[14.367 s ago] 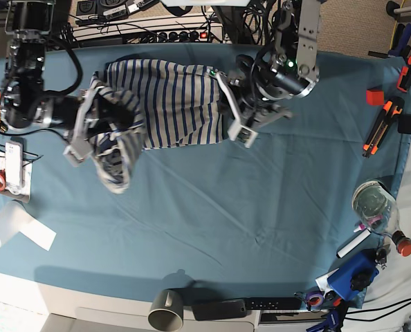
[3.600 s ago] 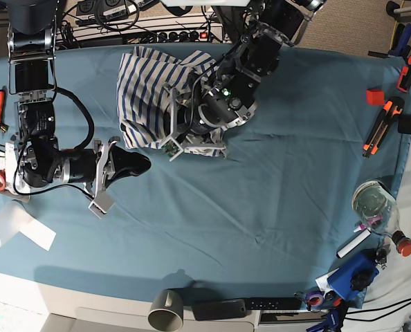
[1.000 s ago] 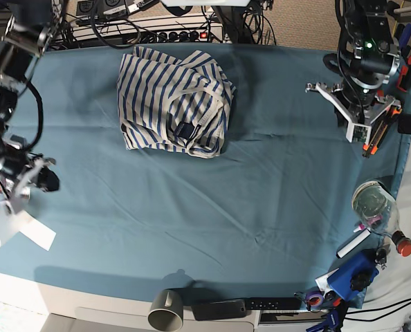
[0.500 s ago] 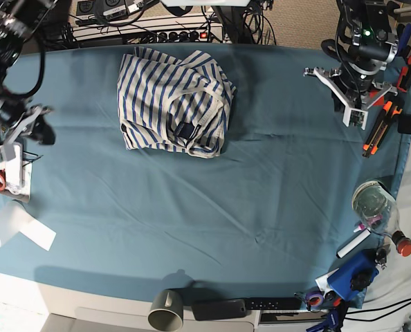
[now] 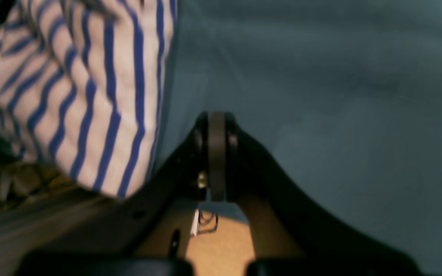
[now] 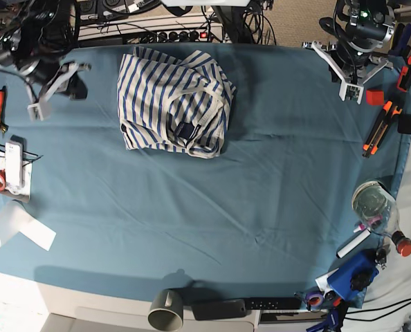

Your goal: Fold the T-shirt properly

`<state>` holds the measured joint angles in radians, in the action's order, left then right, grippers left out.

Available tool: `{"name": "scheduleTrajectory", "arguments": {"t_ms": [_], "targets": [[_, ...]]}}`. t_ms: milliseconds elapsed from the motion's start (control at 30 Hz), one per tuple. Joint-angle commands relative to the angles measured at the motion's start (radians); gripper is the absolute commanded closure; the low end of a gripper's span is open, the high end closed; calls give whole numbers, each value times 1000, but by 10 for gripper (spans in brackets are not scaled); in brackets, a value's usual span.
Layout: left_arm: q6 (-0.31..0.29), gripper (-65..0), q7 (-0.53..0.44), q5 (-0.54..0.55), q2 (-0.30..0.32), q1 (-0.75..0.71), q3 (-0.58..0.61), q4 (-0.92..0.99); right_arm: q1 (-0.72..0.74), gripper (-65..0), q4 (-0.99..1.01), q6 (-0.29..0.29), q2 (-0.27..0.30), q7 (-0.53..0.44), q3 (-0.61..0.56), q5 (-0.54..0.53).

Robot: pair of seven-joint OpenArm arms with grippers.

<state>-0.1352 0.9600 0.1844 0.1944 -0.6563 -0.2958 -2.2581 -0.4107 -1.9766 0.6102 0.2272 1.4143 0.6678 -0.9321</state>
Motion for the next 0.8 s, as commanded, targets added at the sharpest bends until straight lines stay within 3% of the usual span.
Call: {"name": "scheduleTrajectory", "arguments": {"t_ms": [0,267,567,667,767], "targets": [[3,0,-16,0,5,-14,-3,-19,-17,0,-15,3,14,-18,6,-13],[3,0,-14,0,5,-110,-3,-19,-185,0,-15,2,14,-18,5,-93],[3,0,1,39,5,-196,-3,-19,-332,0,-15,3,13,-18,2,-95],[3,0,0,72,5,-222,-3,-13,-364,0,-13,6,13,-18,-45,-59],[2,0,0,71,4,-230,-3,3,-386,0,-11,18,14,-18,-166,76]]}}
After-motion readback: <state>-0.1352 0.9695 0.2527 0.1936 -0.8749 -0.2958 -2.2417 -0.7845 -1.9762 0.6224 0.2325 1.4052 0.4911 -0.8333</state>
